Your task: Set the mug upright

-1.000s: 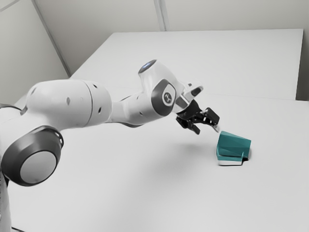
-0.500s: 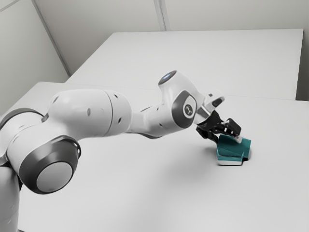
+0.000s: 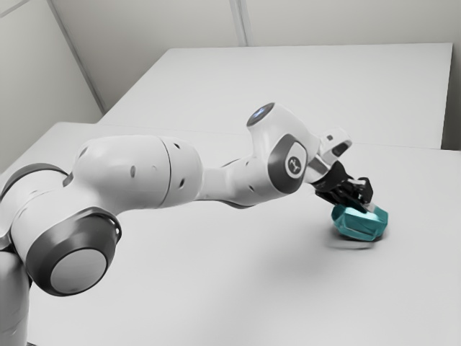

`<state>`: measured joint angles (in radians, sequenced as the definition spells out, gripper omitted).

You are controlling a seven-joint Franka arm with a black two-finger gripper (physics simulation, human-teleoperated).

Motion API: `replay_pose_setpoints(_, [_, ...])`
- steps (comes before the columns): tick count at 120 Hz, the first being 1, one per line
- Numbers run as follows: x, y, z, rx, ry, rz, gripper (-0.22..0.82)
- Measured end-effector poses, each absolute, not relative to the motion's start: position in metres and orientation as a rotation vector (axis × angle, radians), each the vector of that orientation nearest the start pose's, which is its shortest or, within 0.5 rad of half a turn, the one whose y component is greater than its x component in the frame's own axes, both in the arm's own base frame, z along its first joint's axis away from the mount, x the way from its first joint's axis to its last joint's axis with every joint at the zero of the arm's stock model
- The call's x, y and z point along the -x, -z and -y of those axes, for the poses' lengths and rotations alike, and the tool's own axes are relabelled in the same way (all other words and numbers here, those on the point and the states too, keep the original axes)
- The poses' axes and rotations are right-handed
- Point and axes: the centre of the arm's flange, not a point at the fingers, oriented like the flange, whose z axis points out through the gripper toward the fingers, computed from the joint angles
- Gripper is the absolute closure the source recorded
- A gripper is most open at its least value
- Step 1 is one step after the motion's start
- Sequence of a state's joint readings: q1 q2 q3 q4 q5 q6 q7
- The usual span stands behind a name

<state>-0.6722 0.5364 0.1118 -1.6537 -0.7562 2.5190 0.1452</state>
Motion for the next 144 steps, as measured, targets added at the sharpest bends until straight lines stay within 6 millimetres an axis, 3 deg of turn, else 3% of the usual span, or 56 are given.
replay_pose_setpoints(19, [-0.601, -0.344, 0.384, -2.583, -0.326, 0.265, 0.69])
replay_pose_setpoints(40, [-0.601, -0.359, 0.383, -2.580, -0.352, 0.277, 0.74])
replay_pose_setpoints(59, [-0.600, -0.381, 0.353, -2.596, -0.334, 0.244, 0.77])
replay_pose_setpoints(68, [-0.603, -0.397, 0.325, -2.626, -0.312, 0.236, 0.77])
replay_pose_setpoints(81, [-0.603, -0.424, 0.257, -2.714, -0.274, 0.232, 0.78])
replay_pose_setpoints(112, [-0.599, -0.439, 0.109, -3.024, -0.146, 0.222, 0.78])
replay_pose_setpoints(130, [-0.607, -0.426, 0.061, -3.152, -0.069, 0.188, 0.78])
replay_pose_setpoints(144, [-0.614, -0.414, 0.046, -3.208, -0.032, 0.174, 0.78])
